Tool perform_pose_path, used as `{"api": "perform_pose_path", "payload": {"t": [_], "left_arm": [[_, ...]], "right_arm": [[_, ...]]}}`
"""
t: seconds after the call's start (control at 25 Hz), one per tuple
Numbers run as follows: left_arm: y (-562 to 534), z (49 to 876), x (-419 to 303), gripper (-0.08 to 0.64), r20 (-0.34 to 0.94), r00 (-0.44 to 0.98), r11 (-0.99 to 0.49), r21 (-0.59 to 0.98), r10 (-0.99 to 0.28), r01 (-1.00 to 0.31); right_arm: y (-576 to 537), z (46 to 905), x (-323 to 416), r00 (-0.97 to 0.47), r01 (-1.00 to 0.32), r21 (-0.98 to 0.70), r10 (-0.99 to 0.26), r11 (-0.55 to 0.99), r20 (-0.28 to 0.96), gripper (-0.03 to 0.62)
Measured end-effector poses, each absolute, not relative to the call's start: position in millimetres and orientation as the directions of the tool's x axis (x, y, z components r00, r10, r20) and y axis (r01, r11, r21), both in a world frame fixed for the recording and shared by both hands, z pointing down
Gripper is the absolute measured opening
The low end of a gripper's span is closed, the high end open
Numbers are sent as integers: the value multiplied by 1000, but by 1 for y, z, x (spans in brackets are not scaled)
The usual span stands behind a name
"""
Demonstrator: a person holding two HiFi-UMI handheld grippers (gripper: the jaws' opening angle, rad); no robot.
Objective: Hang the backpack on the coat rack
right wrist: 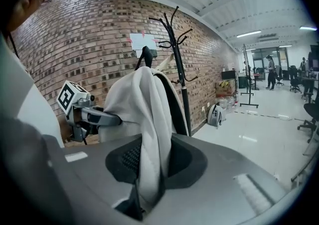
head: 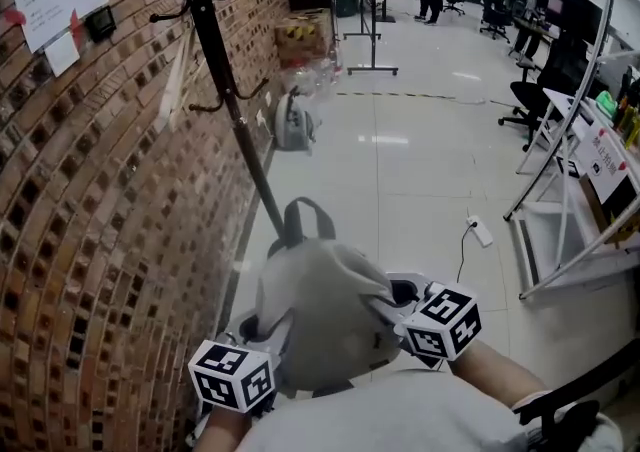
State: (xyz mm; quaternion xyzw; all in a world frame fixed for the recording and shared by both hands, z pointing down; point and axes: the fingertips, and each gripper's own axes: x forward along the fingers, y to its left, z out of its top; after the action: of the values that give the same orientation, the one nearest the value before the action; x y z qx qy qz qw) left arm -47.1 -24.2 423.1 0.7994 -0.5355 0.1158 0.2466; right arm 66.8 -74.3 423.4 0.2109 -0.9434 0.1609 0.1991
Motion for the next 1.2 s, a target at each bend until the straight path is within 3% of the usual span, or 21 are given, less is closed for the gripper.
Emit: {"api": "perform_pose_path", "payload": {"t": [0.6, 1.2], "left_arm": [[-177, 432, -178, 84, 483, 380, -291, 251, -789, -923], [-240, 445, -219, 84, 512, 316, -189, 285, -799, -940]], "right_arm": [[-232, 435, -71, -834, -448, -231, -310, 864, 456, 74], [-304, 446, -116, -851, -368, -257, -211, 894, 481, 74]]}}
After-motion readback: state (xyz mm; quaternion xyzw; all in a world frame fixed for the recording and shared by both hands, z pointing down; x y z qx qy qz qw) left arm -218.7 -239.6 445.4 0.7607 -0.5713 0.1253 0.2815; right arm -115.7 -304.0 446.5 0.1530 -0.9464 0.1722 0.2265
